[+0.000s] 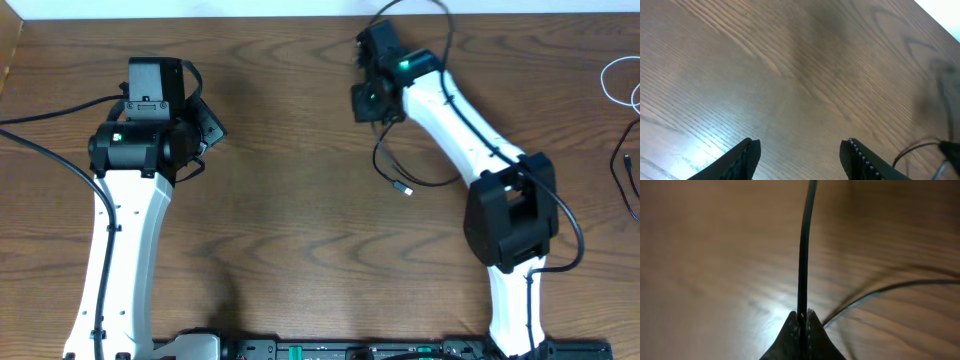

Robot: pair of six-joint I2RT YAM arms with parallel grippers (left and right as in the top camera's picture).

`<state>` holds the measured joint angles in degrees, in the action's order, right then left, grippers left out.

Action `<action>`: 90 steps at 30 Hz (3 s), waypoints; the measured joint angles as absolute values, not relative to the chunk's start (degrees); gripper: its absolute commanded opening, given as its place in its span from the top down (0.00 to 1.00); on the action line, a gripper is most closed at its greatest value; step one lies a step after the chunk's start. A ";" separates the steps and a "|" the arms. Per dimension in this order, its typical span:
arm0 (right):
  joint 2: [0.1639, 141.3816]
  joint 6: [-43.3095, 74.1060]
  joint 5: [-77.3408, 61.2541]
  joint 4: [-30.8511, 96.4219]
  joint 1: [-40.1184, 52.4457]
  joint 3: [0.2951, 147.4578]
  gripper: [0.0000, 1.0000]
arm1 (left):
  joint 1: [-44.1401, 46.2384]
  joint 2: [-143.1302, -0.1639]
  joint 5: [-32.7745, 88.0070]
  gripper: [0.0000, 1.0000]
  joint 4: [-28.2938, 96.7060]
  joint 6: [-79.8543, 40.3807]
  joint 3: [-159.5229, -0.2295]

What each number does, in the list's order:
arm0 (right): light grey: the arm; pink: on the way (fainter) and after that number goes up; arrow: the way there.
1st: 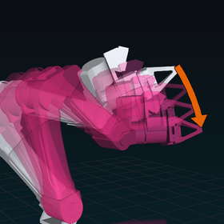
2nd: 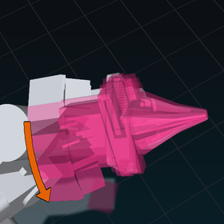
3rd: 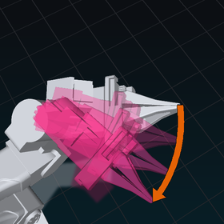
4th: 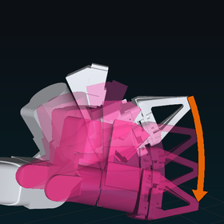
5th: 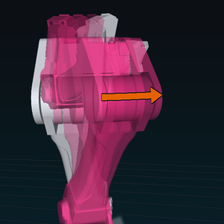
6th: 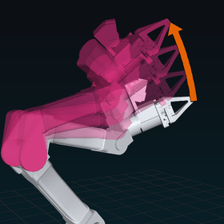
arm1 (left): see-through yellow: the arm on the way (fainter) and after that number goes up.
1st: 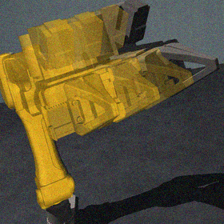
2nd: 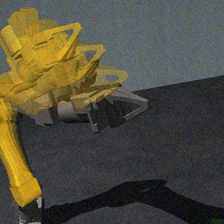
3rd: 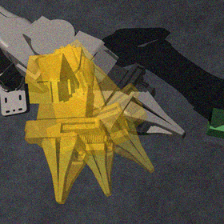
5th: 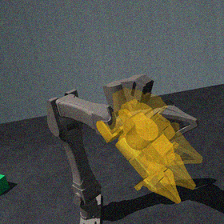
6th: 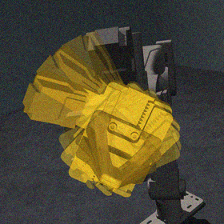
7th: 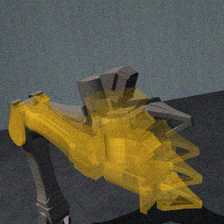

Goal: Untangle cables

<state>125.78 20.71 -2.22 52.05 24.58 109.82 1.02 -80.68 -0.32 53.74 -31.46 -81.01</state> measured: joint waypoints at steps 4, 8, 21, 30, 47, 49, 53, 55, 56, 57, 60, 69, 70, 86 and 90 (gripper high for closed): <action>125.78 29.30 1.23 53.47 22.92 109.82 0.98 | 1.02 -80.68 -0.34 0.43 53.71 -31.46 -81.01; 125.78 38.68 5.06 56.53 22.70 109.82 0.98 | 1.02 -80.68 -0.34 0.43 53.74 -31.46 -81.01; 125.78 55.94 10.37 61.01 22.96 109.62 0.67 | 1.02 -82.48 -0.32 0.43 53.74 -31.46 -81.01; 125.78 34.65 10.50 63.35 23.16 109.47 0.34 | 1.02 -82.48 -0.34 0.43 53.74 -31.46 -81.01; 125.78 -3.86 0.10 69.60 11.33 107.96 0.08 | 1.02 -82.48 -0.32 0.43 53.74 -31.48 -81.01; 125.78 -11.38 -1.19 70.54 10.15 106.39 0.08 | 1.02 -82.48 -0.05 0.43 53.67 -31.57 -81.01; 125.78 -20.93 -2.57 70.59 8.56 103.42 0.11 | 1.02 -82.48 1.19 0.43 53.15 -31.70 -81.01; 125.78 -24.23 -3.16 70.35 7.77 101.65 0.15 | 1.02 -82.48 1.41 0.43 52.97 -31.70 -81.01; 125.78 -25.50 -3.38 70.26 7.38 100.66 0.17 | 1.02 -82.48 1.48 0.43 52.93 -31.70 -81.01; 125.78 -26.72 -3.62 70.06 6.92 99.44 0.19 | 0.99 -82.48 1.58 0.43 52.93 -31.70 -81.01; 125.78 -28.88 -4.21 68.82 5.61 96.40 0.21 | 1.02 -82.46 1.63 0.43 52.93 -31.70 -81.01; 125.71 -31.05 -7.51 62.94 3.84 93.45 0.70 | 0.99 -82.48 1.63 0.43 52.51 -31.70 -81.01; 125.71 -31.20 -7.66 62.83 3.84 93.43 0.73 | 0.99 -82.48 1.63 0.43 52.51 -31.70 -81.01; 125.23 -22.26 -4.49 67.40 2.50 98.96 0.99 | 1.02 -82.48 2.48 0.43 52.51 -31.70 -81.01; 121.75 -20.86 -5.19 67.66 2.15 102.74 0.99 | 1.02 -82.48 2.96 0.43 52.51 -31.70 -81.01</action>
<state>121.75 -20.86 -5.19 67.66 2.15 102.74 1.02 -82.48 2.96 52.51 -31.70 -81.01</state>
